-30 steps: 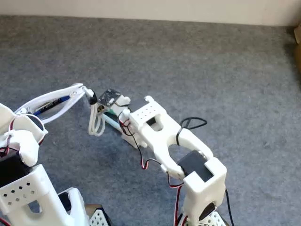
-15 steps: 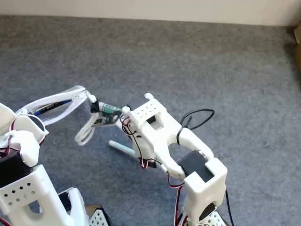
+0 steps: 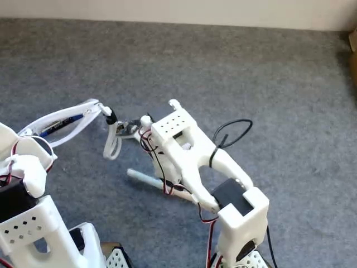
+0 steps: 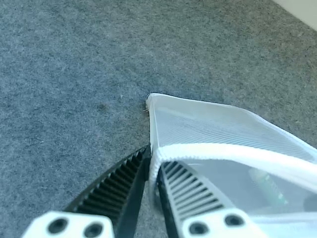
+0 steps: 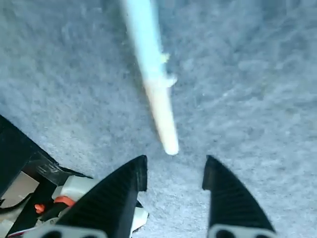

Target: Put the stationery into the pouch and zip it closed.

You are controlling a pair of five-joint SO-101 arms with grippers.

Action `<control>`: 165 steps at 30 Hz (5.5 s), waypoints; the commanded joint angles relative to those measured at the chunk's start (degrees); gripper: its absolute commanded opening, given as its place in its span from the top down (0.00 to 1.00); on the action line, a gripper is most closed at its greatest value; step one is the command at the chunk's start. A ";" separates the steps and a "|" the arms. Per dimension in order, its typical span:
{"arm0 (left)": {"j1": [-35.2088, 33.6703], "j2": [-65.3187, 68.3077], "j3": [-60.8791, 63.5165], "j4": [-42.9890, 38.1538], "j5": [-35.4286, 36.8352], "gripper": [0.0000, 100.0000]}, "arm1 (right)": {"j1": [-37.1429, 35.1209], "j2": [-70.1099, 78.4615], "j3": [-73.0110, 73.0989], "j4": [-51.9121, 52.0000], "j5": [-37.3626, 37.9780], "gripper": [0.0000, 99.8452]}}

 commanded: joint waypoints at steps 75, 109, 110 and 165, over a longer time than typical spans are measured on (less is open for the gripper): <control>3.21 -0.04 -1.10 -1.41 0.44 0.99 | -17.36 -13.41 11.74 -21.32 -9.67 0.99; 20.26 -0.04 -6.37 1.93 -2.02 0.99 | -12.62 -70.99 39.69 -45.05 -18.11 0.99; 20.26 -0.04 -6.29 1.93 -2.02 0.99 | -12.62 -72.22 40.40 -46.46 -19.60 0.99; 19.91 -0.04 -4.97 2.29 -2.11 0.99 | -4.62 -69.76 66.07 -137.71 -40.00 0.99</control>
